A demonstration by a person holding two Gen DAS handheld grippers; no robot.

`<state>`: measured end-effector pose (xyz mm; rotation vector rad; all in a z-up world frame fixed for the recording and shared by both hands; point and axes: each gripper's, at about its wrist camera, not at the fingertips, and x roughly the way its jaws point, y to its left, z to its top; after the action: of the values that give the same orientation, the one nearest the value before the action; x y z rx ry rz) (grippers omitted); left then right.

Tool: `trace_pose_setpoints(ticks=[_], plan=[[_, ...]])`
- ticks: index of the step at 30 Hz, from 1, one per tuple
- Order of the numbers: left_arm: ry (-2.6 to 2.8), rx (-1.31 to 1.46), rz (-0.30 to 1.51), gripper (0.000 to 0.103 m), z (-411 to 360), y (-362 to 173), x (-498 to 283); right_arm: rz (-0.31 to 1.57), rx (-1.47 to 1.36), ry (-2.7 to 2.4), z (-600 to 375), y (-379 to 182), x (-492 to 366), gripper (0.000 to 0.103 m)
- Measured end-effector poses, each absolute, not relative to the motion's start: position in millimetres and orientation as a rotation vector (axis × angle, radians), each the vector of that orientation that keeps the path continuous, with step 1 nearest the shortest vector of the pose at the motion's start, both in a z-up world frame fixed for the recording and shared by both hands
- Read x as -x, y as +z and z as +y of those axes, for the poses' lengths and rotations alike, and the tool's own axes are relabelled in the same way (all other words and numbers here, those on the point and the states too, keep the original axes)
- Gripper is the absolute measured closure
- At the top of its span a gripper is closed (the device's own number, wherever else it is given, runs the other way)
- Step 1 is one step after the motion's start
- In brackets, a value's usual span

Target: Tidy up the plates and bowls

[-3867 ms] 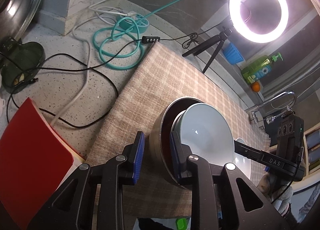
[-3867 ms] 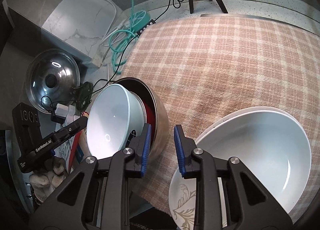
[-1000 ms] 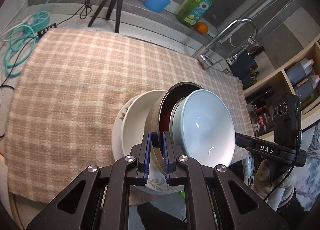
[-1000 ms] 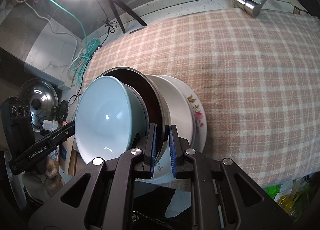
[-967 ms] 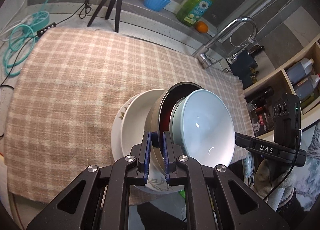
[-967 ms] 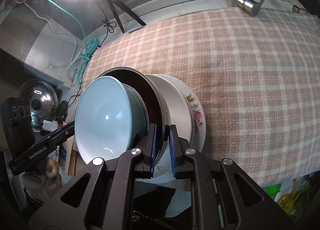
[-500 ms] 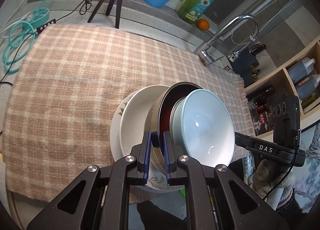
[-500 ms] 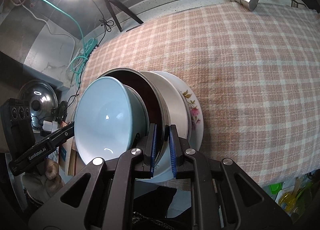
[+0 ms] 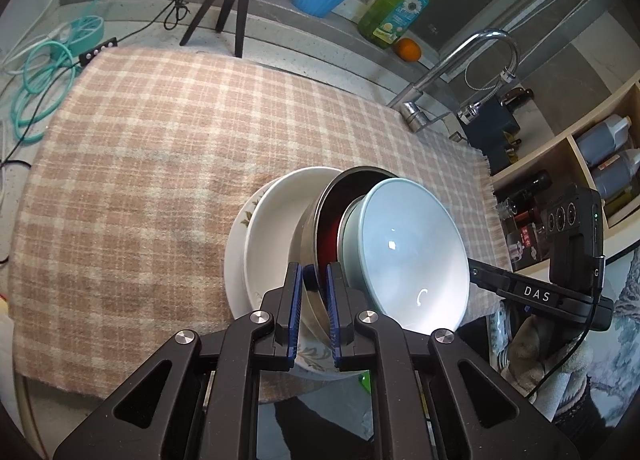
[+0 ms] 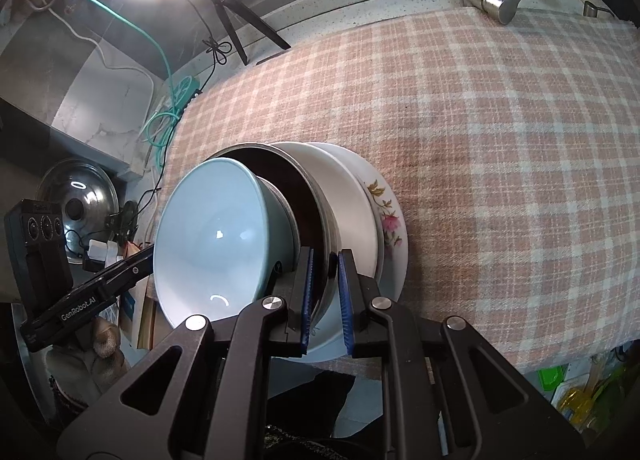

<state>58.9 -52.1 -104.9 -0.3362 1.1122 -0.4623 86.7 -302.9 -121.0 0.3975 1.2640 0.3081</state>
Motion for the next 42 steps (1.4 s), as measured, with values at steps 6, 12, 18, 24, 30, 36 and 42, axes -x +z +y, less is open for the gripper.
trace_pose_setpoints(ticks=[6, 12, 18, 24, 30, 36, 42], plan=[[-0.443, 0.32, 1.074, 0.087, -47.6, -93.1, -53.8, 1.233, -0.376, 0.299, -308.0, -109.9, -79.0, 0.082], [-0.418, 0.325, 1.039, 0.072, -37.7, -81.4, -45.0, 1.148, -0.342, 0.271, -317.4, -86.9, -66.7, 0.05], [-0.4, 0.293, 0.991, 0.054, -35.1, -64.8, -32.3, 1.082, -0.293, 0.274, -320.4, -67.5, -54.0, 0.034], [-0.369, 0.21, 0.925, 0.039, -39.3, -44.0, -16.5, 1.024, -0.286, 0.255, -330.9, -50.5, -39.3, 0.027], [-0.32, 0.126, 0.844, 0.029, -41.0, -20.9, -2.2, 0.949, -0.272, 0.233, -339.4, -24.1, -25.8, 0.02], [-0.294, 0.042, 0.775, 0.024, -52.6, -2.7, 13.2, 0.891, -0.224, 0.239, -333.9, -2.3, -15.1, 0.012], [-0.299, 0.036, 0.781, 0.024, -61.5, 0.8, 17.5, 0.866, -0.175, 0.249, -320.4, 4.6, -6.4, 0.005]])
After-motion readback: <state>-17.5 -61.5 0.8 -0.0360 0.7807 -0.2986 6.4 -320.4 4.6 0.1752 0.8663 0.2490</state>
